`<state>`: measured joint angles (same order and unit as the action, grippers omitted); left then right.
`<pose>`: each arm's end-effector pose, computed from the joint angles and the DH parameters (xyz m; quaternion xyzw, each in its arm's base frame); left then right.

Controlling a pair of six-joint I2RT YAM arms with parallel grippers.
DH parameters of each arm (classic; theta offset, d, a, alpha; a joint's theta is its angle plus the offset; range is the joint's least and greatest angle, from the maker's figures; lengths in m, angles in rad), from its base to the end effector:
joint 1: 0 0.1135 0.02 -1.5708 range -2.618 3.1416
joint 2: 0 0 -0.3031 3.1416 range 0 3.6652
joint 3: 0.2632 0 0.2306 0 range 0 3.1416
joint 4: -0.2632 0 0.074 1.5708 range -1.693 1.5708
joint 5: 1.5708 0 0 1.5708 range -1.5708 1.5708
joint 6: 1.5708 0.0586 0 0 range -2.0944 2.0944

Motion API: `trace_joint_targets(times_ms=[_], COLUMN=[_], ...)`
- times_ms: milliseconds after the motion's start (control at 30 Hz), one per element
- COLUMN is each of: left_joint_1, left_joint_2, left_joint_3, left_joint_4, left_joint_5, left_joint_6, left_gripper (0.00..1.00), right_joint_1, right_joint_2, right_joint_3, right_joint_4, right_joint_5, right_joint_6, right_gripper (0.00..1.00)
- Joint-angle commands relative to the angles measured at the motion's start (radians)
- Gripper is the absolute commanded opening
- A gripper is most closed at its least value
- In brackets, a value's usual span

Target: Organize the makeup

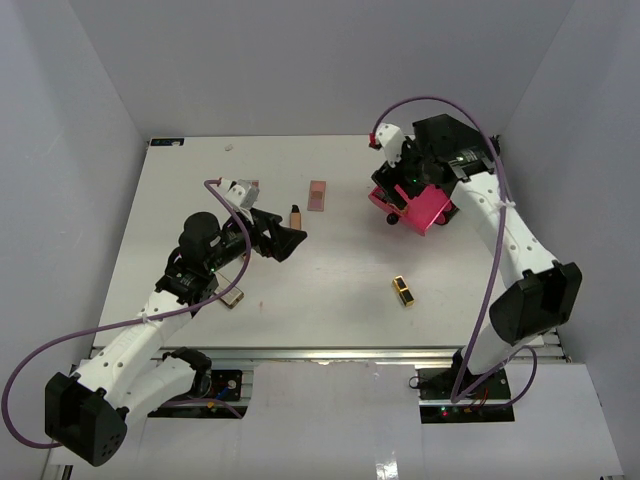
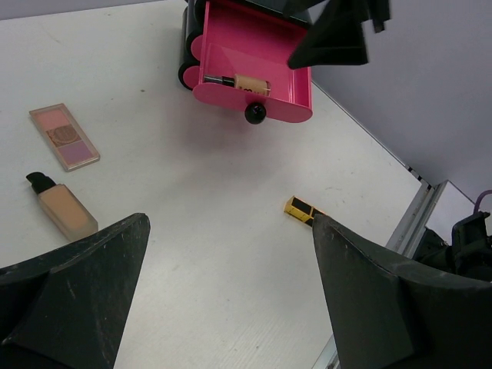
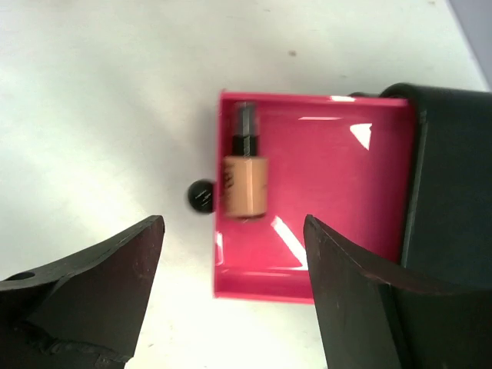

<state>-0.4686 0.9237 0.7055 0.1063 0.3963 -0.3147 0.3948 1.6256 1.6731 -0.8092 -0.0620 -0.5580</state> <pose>0.1637 -0.1082 0.3514 0.1870 0.7187 -0.3851 0.5479 0.3236 0.1388 0.3952 -0.4322 0.8109 -0.0037 0.3944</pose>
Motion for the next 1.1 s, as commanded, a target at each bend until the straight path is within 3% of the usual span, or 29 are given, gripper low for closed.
trace_joint_targets(times_ms=[0, 133, 400, 600, 733, 867, 1067], left_joint_1=[0.002, 0.002, 0.036, 0.127, 0.127, 0.121, 0.087], left_joint_2=[-0.01, -0.015, 0.069, 0.264, 0.537, 0.747, 0.914], left_joint_3=[0.016, 0.052, 0.119, 0.226, 0.393, 0.528, 0.702], left_joint_4=[-0.072, -0.234, -0.526, -0.517, -0.514, -0.527, -0.589], left_joint_5=[-0.056, -0.179, -0.404, -0.244, -0.166, -0.197, -0.306], left_joint_6=[-0.004, -0.079, -0.198, -0.206, -0.156, -0.123, -0.071], left_gripper=[0.98, 0.98, 0.98, 0.97, 0.89, 0.88, 0.87], right_joint_1=[-0.121, -0.176, -0.287, -0.42, -0.485, -0.51, -0.53], right_joint_2=[-0.149, -0.26, -0.444, -0.561, -0.604, -0.622, -0.636], right_joint_3=[-0.163, -0.352, -0.643, -0.772, -0.798, -0.8, -0.802], right_joint_4=[-0.022, 0.017, 0.208, 0.35, 0.367, 0.367, 0.369], right_joint_5=[-0.545, -0.805, -0.985, -1.026, -1.057, -1.079, -1.105], right_joint_6=[-0.037, -0.114, -0.097, -0.02, 0.0, 0.012, 0.021], right_gripper=[0.8, 0.79, 0.8, 0.8, 0.8, 0.81, 0.81])
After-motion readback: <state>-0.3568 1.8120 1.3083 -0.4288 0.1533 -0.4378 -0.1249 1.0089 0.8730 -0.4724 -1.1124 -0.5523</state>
